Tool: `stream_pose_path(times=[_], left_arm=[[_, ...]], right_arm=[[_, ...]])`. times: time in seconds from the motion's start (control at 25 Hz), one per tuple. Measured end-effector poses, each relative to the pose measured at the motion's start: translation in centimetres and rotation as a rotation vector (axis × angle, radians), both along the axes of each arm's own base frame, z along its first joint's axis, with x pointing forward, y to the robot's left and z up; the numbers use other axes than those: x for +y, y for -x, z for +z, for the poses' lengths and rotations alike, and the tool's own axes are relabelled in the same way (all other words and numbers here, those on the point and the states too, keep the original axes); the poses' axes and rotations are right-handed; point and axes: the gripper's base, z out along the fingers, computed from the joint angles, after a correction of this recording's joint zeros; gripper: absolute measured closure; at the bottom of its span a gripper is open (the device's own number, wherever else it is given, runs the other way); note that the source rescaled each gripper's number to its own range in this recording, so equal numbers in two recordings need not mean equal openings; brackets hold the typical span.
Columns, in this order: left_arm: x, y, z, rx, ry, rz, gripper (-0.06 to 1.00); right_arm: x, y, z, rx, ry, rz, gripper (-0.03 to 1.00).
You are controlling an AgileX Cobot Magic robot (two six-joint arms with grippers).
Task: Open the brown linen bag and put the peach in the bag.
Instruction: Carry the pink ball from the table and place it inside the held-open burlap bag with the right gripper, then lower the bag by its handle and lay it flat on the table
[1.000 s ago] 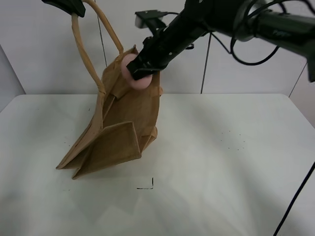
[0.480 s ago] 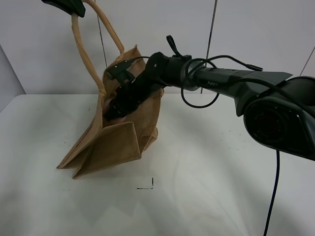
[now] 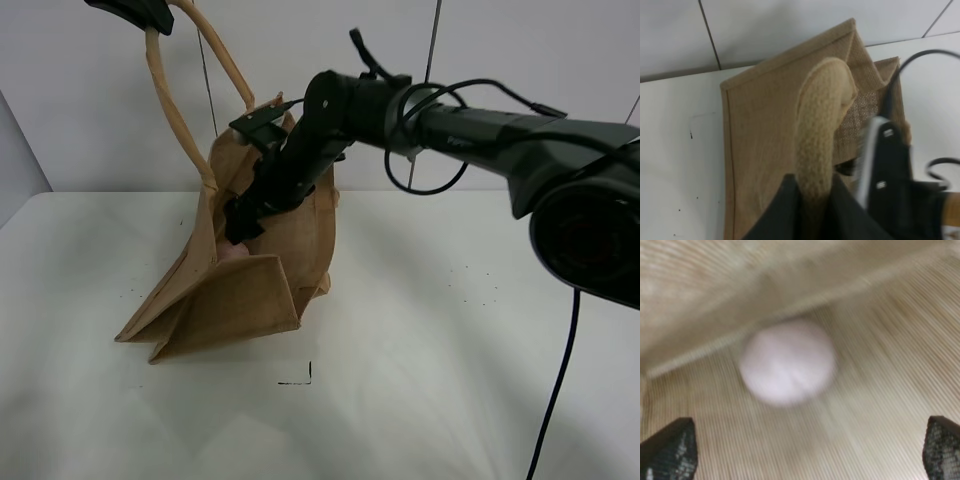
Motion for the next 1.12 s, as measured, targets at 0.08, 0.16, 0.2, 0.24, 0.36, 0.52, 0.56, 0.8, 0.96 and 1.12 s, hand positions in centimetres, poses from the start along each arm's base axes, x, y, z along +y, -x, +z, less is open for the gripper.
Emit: stream_pose_path(times=[0.08, 0.16, 0.2, 0.24, 0.36, 0.52, 0.56, 0.8, 0.96, 1.12], left_arm=[[0.0, 0.0, 0.0, 0.0, 0.0, -0.001, 0.94], [0.0, 0.0, 0.0, 0.0, 0.0, -0.001, 0.94], [0.0, 0.0, 0.0, 0.0, 0.0, -0.001, 0.94], [0.0, 0.0, 0.0, 0.0, 0.0, -0.001, 0.94], [0.0, 0.0, 0.0, 0.0, 0.0, -0.001, 0.94], [0.0, 0.0, 0.0, 0.0, 0.0, -0.001, 0.94], [0.0, 0.0, 0.0, 0.0, 0.0, -0.001, 0.94], [0.0, 0.0, 0.0, 0.0, 0.0, -0.001, 0.94], [0.0, 0.0, 0.0, 0.0, 0.0, -0.001, 0.94], [0.0, 0.0, 0.0, 0.0, 0.0, -0.001, 0.94]], right_arm=[[-1.8, 0.1, 2.3, 0.02, 0.038, -0.068, -0.03], [-3.8, 0.0, 4.0, 0.052, 0.071, -0.161, -0.03], [-4.6, -0.1, 4.6, 0.065, 0.081, -0.203, -0.03], [-5.5, -0.3, 4.9, 0.085, 0.09, -0.252, -0.03], [-8.2, -1.4, 5.0, 0.131, 0.117, -0.376, -0.03], [-13.0, -3.5, 4.9, 0.155, 0.134, -0.525, -0.03], [-14.6, -4.1, 4.8, 0.158, 0.141, -0.561, -0.03], [-24.3, -6.2, 4.7, 0.202, 0.16, -0.774, -0.03], [-29.1, -6.7, 4.7, 0.213, 0.156, -0.875, -0.03], [-29.7, -6.7, 4.7, 0.22, 0.141, -0.89, -0.03]])
